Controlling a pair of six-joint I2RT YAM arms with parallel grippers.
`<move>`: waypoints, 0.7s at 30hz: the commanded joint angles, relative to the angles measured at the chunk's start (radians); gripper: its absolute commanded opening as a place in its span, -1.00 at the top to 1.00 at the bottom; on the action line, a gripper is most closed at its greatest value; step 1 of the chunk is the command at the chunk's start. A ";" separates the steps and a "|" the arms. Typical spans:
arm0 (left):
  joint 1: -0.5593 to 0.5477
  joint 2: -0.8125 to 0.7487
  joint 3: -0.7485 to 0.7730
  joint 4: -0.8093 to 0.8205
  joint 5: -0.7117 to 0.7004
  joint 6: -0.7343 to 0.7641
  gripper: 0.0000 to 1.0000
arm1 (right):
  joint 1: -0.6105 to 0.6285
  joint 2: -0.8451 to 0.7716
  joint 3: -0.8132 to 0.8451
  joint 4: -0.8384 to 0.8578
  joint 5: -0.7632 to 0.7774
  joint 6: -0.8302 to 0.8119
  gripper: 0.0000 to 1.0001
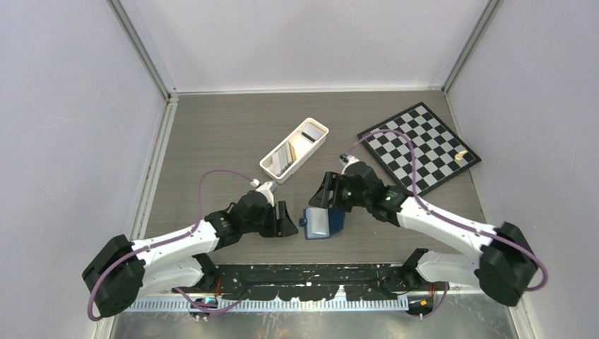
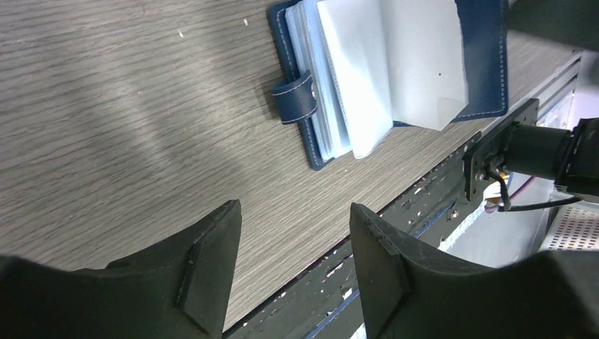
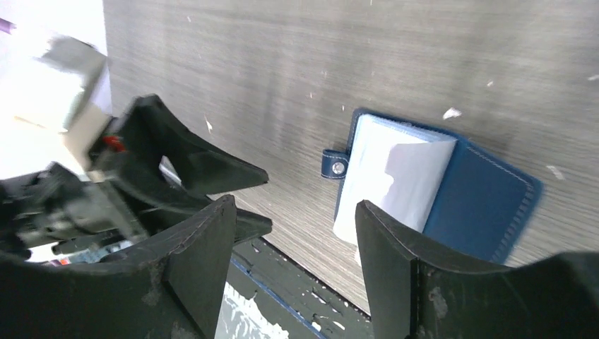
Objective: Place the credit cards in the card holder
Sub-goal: Close the card holder at the center of the board.
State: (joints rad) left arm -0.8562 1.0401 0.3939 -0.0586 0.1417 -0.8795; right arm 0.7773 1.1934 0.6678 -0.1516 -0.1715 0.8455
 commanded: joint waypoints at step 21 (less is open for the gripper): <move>0.005 0.226 0.095 0.113 0.060 0.030 -0.12 | -0.165 -0.196 -0.109 -0.361 0.166 -0.070 -0.06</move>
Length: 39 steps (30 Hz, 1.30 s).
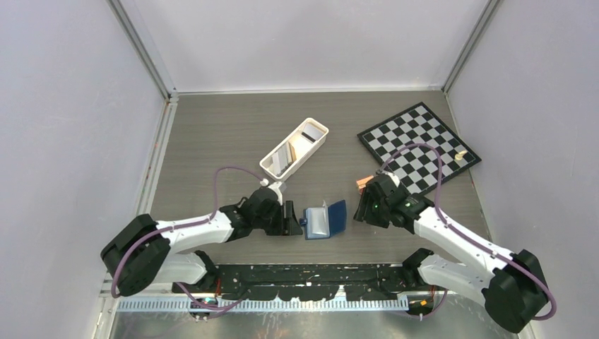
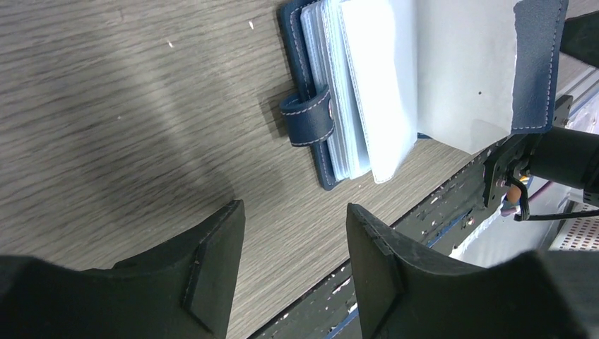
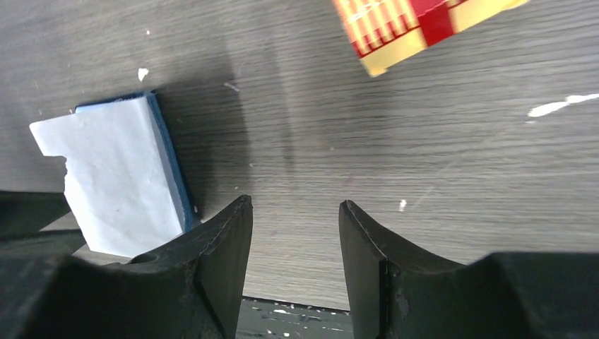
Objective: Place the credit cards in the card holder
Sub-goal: Close the card holder at the center of the board.
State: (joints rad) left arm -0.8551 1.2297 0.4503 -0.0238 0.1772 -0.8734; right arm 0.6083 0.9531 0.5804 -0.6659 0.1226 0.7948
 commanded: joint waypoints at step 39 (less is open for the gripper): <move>0.026 0.306 -0.061 0.373 0.036 0.072 1.00 | 0.099 0.579 -0.230 1.197 -0.506 0.276 -0.04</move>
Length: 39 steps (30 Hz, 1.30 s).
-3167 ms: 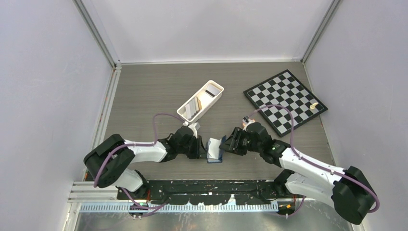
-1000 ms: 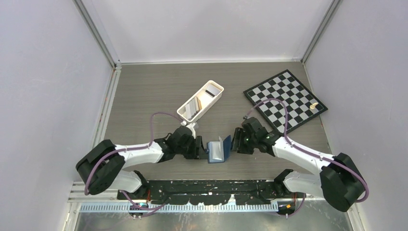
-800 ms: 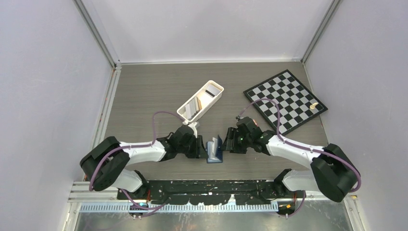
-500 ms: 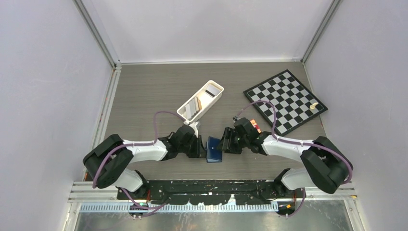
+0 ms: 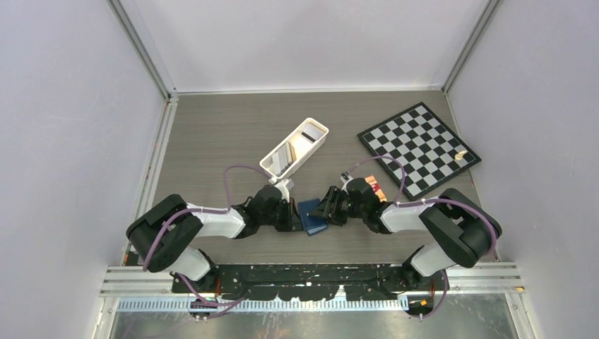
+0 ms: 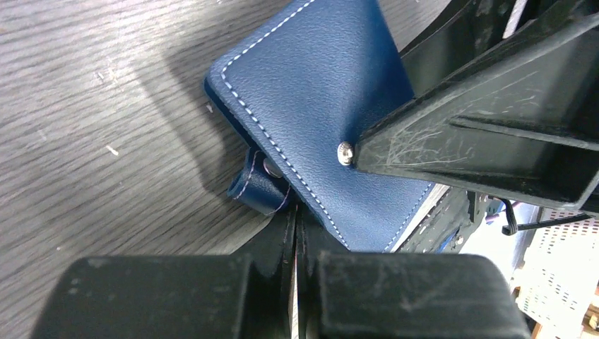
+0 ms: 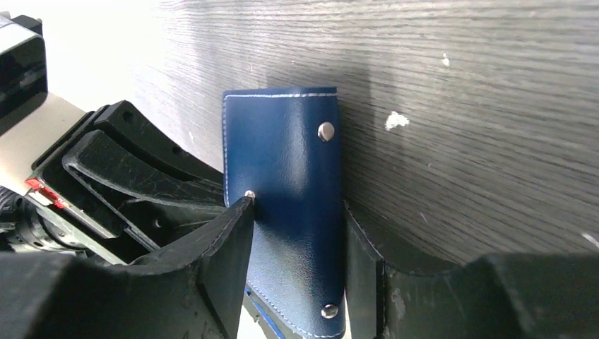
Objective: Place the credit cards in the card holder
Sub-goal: Close the card holder at the center of the board.
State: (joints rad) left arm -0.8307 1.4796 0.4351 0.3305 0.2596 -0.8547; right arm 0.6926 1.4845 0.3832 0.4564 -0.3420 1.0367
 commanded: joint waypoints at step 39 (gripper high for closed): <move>-0.008 -0.571 0.174 -0.368 -0.053 0.254 -0.39 | -0.070 -0.623 0.206 -0.524 -0.153 -0.044 0.99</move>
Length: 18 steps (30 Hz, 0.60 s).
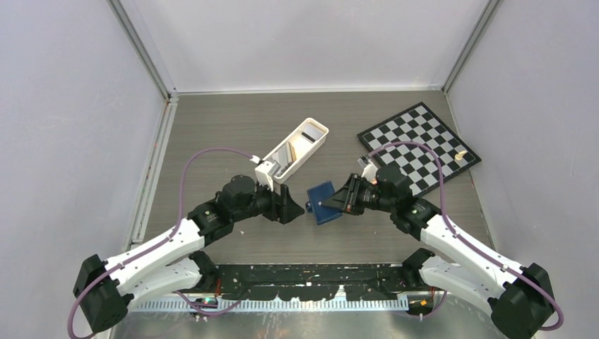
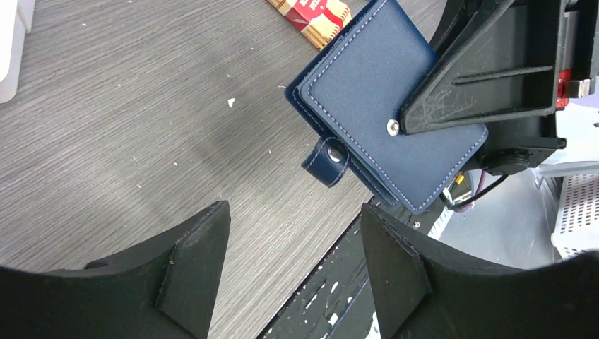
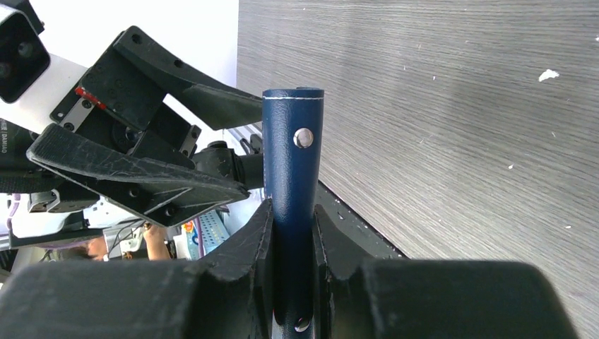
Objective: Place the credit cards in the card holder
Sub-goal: Close the card holder at the center of the board.
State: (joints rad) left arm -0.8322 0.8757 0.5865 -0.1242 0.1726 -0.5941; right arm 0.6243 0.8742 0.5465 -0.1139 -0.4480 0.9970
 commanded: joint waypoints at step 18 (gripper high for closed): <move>-0.008 0.141 -0.050 0.130 -0.060 -0.058 -0.26 | -0.002 -0.020 0.029 0.068 -0.056 -0.018 0.99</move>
State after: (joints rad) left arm -0.8368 1.0367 0.5770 0.0010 0.1967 -0.6285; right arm 0.6243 0.8768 0.5465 -0.1040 -0.4885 0.9970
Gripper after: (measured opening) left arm 0.661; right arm 0.234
